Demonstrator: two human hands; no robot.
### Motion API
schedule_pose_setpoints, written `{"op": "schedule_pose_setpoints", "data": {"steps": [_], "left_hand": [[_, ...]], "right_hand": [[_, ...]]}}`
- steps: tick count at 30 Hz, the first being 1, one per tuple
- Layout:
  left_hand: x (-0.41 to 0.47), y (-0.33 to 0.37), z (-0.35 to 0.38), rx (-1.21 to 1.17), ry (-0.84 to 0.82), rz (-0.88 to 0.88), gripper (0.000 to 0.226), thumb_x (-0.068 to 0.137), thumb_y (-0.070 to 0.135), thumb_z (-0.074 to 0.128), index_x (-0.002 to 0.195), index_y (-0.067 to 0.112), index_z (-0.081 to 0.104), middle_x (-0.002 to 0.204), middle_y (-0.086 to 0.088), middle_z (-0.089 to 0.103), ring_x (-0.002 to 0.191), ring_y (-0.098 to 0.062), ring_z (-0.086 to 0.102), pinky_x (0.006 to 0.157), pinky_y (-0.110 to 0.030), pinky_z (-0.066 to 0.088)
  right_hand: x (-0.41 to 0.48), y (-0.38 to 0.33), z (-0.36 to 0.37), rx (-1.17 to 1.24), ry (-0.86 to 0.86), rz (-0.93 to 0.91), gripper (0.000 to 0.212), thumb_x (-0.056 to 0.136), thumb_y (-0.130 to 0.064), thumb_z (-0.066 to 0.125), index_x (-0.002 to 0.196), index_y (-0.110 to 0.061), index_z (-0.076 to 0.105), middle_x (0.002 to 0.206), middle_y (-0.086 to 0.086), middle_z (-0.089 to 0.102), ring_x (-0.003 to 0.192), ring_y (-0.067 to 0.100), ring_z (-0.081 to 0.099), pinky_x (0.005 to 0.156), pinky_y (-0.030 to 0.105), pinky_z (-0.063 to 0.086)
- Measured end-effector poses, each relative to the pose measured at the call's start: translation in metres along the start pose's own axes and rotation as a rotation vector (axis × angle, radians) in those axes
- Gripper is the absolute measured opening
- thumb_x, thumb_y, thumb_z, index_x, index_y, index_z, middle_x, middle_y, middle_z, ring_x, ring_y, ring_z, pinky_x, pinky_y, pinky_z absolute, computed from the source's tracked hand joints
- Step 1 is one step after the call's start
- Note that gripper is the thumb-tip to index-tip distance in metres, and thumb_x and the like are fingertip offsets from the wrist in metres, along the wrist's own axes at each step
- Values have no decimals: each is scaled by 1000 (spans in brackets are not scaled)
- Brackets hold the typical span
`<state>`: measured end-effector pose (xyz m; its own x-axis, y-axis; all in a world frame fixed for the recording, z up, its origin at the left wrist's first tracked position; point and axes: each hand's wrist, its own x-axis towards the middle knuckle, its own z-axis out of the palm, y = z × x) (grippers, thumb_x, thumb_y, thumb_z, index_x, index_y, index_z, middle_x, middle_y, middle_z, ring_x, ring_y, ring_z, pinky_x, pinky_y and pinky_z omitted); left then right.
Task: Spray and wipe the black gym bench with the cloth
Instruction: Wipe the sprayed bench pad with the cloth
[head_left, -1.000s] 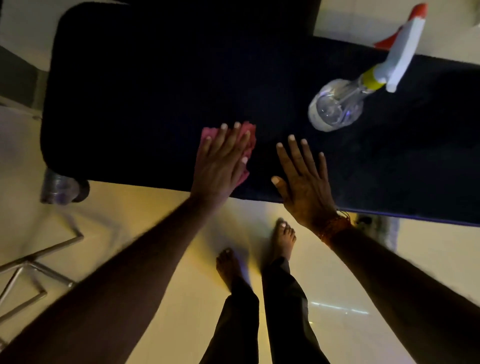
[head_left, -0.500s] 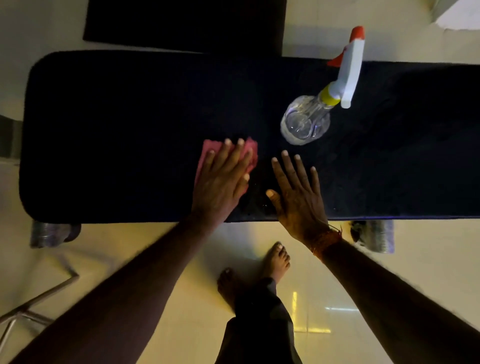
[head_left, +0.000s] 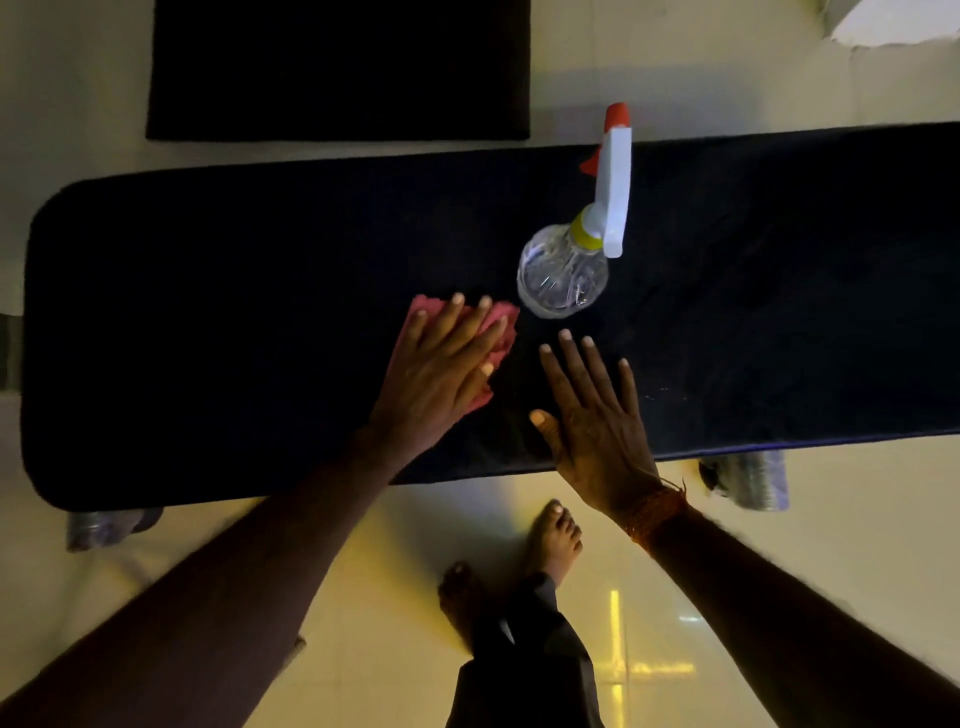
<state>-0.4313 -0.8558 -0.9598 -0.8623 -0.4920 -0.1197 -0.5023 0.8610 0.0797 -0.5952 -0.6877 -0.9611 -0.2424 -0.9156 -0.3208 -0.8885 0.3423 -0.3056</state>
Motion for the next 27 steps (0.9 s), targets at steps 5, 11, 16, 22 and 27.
{"op": "schedule_pose_setpoints", "data": {"steps": [5,11,16,22,27], "left_hand": [[10,14,7,-39,42,-120,60,108,39,33,163,20,20,171,-4,16,159,-27,13,126,-53,16],[6,9,6,15,50,27,64,103,41,36,162,20,24,170,-5,21,157,-29,19,123,-58,22],[-39,47,18,-57,65,-37,57,108,36,31,162,21,24,170,-2,20,158,-27,17,124,-57,20],[-39,47,24,-6,131,-172,61,108,41,35,163,20,21,171,-5,16,158,-28,15,125,-55,19],[-76,87,40,-60,162,-49,56,109,36,39,161,19,28,169,-3,22,157,-26,20,125,-52,23]], "right_hand": [[0,2,4,26,38,-9,72,106,-59,12,166,-20,6,174,5,-4,161,25,-6,130,55,0],[-7,9,4,5,44,-13,72,106,-58,12,166,-20,7,175,5,0,162,26,-4,130,56,2],[-14,12,5,23,47,-17,70,107,-57,16,166,-21,7,175,5,0,162,27,-4,130,58,4],[-22,14,12,47,96,-2,69,107,-56,19,166,-21,12,175,4,4,162,25,-1,130,58,5],[-40,16,12,95,98,59,71,106,-58,15,166,-21,13,175,4,3,162,25,-2,129,60,5]]}}
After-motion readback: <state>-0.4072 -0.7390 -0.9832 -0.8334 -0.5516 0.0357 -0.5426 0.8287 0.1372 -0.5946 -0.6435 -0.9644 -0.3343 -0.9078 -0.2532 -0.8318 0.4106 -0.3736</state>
